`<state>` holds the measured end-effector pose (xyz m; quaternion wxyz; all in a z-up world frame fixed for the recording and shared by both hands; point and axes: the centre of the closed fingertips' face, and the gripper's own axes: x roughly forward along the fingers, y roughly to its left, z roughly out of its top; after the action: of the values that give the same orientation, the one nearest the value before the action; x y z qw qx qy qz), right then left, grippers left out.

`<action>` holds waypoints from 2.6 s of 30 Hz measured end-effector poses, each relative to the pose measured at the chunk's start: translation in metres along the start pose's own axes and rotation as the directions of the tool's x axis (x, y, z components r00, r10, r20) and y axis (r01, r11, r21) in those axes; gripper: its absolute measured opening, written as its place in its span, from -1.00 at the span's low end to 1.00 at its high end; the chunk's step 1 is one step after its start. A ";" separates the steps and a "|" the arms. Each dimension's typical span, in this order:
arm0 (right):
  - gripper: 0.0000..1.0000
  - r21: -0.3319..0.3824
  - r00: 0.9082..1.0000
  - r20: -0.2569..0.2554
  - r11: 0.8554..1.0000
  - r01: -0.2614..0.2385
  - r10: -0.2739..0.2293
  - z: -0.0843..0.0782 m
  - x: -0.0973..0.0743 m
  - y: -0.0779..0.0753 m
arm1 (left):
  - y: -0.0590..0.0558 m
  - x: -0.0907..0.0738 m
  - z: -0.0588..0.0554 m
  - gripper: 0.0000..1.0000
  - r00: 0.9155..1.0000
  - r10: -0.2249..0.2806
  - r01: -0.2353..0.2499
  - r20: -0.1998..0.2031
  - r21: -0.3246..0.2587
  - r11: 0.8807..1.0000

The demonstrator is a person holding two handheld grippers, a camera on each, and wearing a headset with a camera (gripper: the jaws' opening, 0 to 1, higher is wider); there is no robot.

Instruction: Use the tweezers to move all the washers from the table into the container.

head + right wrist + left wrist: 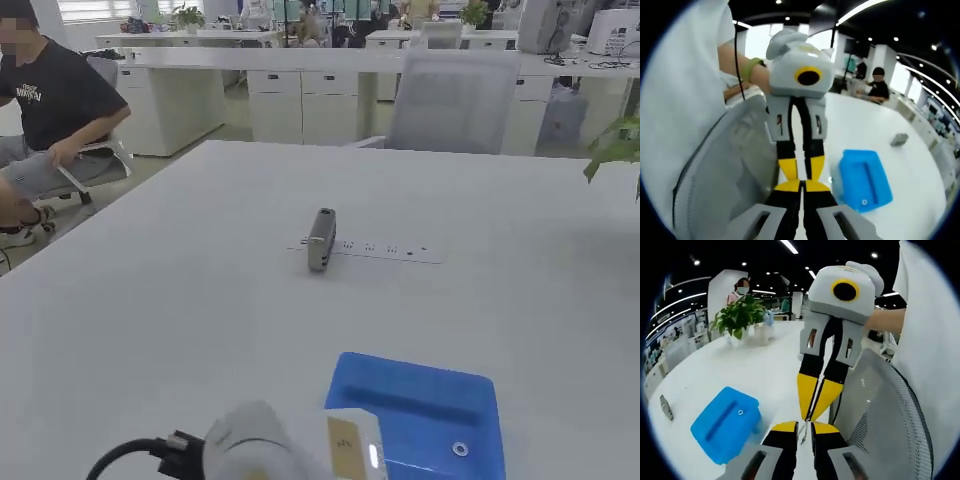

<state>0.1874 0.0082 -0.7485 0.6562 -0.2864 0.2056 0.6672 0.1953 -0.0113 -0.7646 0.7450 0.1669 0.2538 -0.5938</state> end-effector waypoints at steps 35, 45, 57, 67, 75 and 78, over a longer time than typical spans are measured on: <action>-0.87 0.195 0.995 0.043 0.977 0.085 -0.095 -0.043 0.054 -0.032 | 0.035 -0.021 -0.007 -1.00 0.996 0.074 -0.070 -0.053 0.079 0.994; -0.87 0.246 0.994 0.058 0.966 0.078 -0.095 -0.049 0.057 -0.034 | 0.037 -0.013 -0.007 -1.00 0.995 0.040 -0.031 -0.093 0.096 0.995; -0.84 0.248 0.994 0.072 0.967 0.057 -0.077 -0.043 0.055 -0.035 | 0.039 -0.009 -0.005 -1.00 0.992 -0.014 0.026 -0.126 0.093 0.995; -0.94 0.329 0.993 0.021 0.939 0.101 -0.114 -0.049 0.054 -0.042 | 0.047 -0.026 0.010 -0.44 0.989 0.107 -0.087 0.105 -0.177 0.980; -0.94 0.476 0.984 0.083 0.874 0.098 -0.155 -0.050 0.041 -0.048 | 0.055 -0.082 -0.023 0.09 0.891 0.424 -0.330 0.159 -0.414 0.848; -0.94 0.498 0.981 0.100 0.862 0.094 -0.164 -0.046 0.034 -0.051 | 0.055 -0.101 -0.031 0.13 0.841 0.512 -0.382 0.177 -0.477 0.791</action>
<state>0.2443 0.0068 -0.8005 0.7632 -0.0765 0.3022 0.5660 0.2266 0.0996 -0.7352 0.9125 -0.0341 0.2144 -0.3468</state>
